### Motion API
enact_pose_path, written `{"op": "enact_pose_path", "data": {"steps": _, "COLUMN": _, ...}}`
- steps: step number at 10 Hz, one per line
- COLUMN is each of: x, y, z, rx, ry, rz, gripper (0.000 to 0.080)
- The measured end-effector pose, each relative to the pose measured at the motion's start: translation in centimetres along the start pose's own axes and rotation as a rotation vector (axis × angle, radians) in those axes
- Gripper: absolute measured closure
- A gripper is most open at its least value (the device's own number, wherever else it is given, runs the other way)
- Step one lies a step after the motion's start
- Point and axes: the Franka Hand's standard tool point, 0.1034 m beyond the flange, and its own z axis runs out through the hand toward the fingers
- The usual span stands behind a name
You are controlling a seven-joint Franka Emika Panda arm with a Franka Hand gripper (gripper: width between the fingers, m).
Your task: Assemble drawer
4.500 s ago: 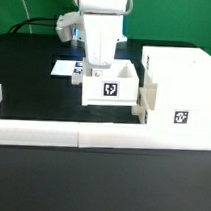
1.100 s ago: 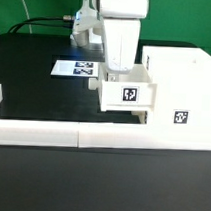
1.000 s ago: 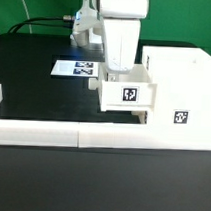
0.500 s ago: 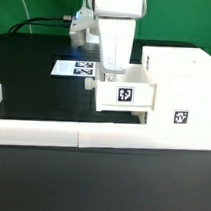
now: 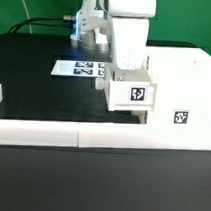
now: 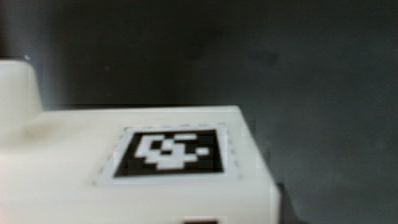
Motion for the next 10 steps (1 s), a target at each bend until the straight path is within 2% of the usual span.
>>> {"op": "enact_pose_path", "data": {"steps": 3, "x": 0.1, "y": 0.0, "z": 0.0, "rx": 0.0, "ry": -0.001, "rz": -0.003, "gripper": 0.0757}}
{"op": "enact_pose_path", "data": {"steps": 6, "x": 1.4, "y": 0.3, "z": 0.0, "rx": 0.0, "ry": -0.001, "rz": -0.031, "gripper": 0.0757}}
{"op": "enact_pose_path", "data": {"steps": 8, "x": 1.2, "y": 0.3, "z": 0.0, "rx": -0.002, "ry": -0.001, "rz": -0.028, "gripper": 0.0757}}
{"op": "enact_pose_path", "data": {"steps": 9, "x": 1.2, "y": 0.3, "z": 0.0, "rx": -0.002, "ry": -0.001, "rz": -0.027, "gripper": 0.0657}}
{"op": "enact_pose_path", "data": {"steps": 10, "x": 1.2, "y": 0.5, "z": -0.4, "rx": -0.007, "ry": -0.002, "rz": -0.021, "gripper": 0.0519}}
